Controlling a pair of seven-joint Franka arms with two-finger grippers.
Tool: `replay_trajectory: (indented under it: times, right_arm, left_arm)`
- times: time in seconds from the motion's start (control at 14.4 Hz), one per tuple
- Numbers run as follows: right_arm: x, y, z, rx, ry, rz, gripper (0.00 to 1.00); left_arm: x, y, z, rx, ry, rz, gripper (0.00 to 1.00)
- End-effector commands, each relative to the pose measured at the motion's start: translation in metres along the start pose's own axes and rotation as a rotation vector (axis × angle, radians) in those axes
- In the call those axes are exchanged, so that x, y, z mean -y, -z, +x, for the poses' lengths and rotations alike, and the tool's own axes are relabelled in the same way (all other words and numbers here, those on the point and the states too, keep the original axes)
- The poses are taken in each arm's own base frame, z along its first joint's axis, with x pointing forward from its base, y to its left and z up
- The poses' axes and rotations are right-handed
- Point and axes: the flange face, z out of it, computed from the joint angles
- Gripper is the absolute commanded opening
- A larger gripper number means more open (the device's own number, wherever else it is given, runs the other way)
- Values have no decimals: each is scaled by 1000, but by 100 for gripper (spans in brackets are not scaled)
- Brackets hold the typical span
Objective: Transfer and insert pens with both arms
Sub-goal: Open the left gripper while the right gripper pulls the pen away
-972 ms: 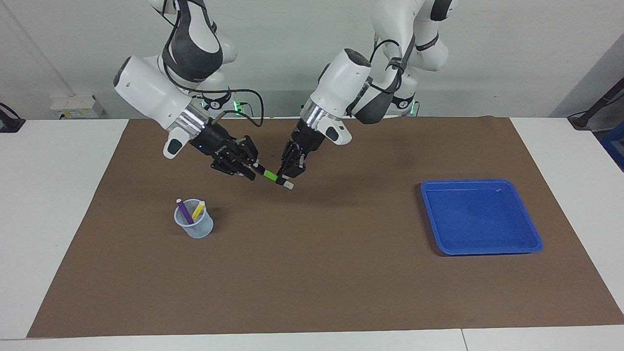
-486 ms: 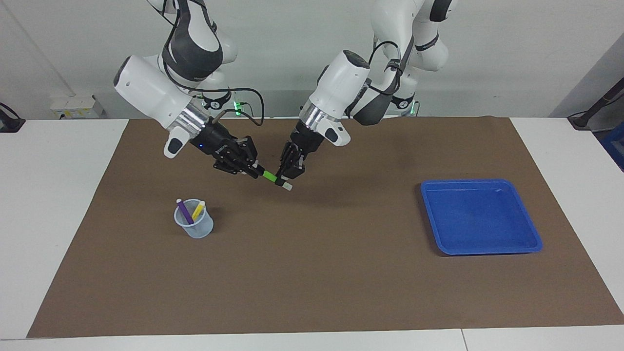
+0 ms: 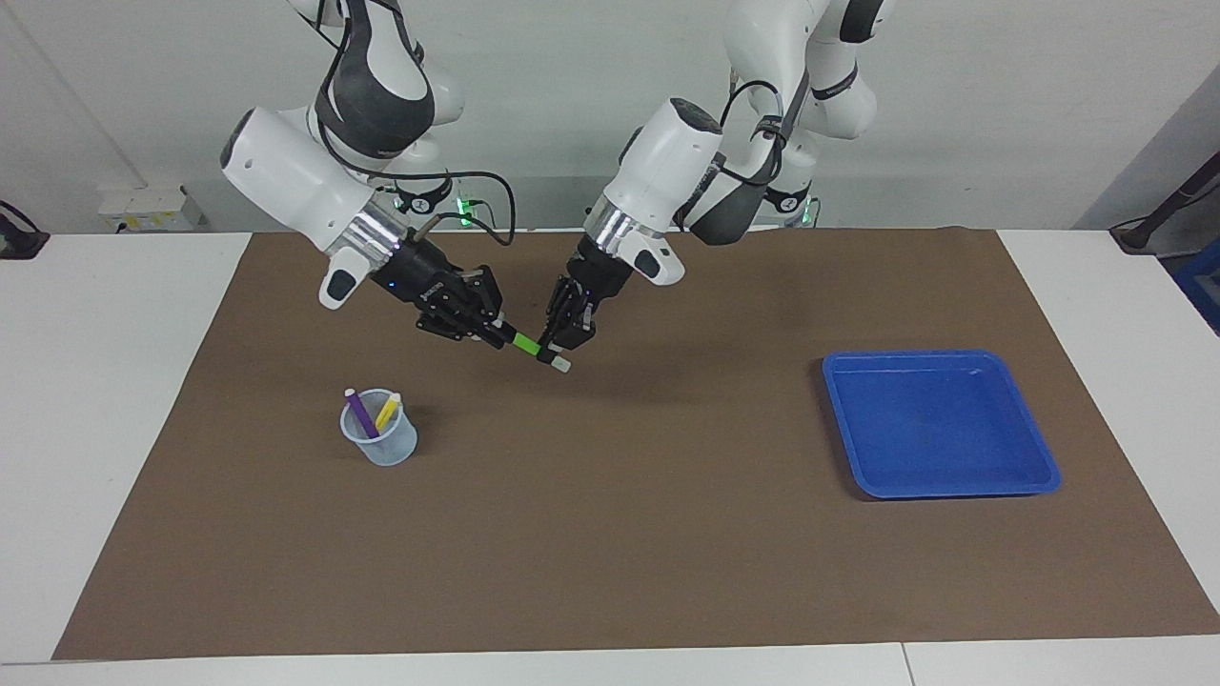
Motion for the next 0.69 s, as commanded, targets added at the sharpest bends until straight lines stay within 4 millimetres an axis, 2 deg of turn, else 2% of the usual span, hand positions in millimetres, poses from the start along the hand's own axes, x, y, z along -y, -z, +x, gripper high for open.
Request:
replay_trajectory:
  times: [0.0, 0.07, 0.42, 0.62]
  right_arm:
    - [-1, 17, 5, 45, 71, -64, 0]
    - [-5, 22, 7, 47, 75, -79, 0]
    - [-15, 29, 11, 60, 142, -205, 0]
    - [-36, 52, 17, 105, 207, -382, 0]
  left_arm:
    - [-10, -2, 5, 3, 8, -31, 77]
    - [-9, -2, 4, 3, 9, -29, 99]
    - [-9, 3, 5, -2, 18, -22, 100]
    - [-12, 6, 12, -31, 18, 12, 100]
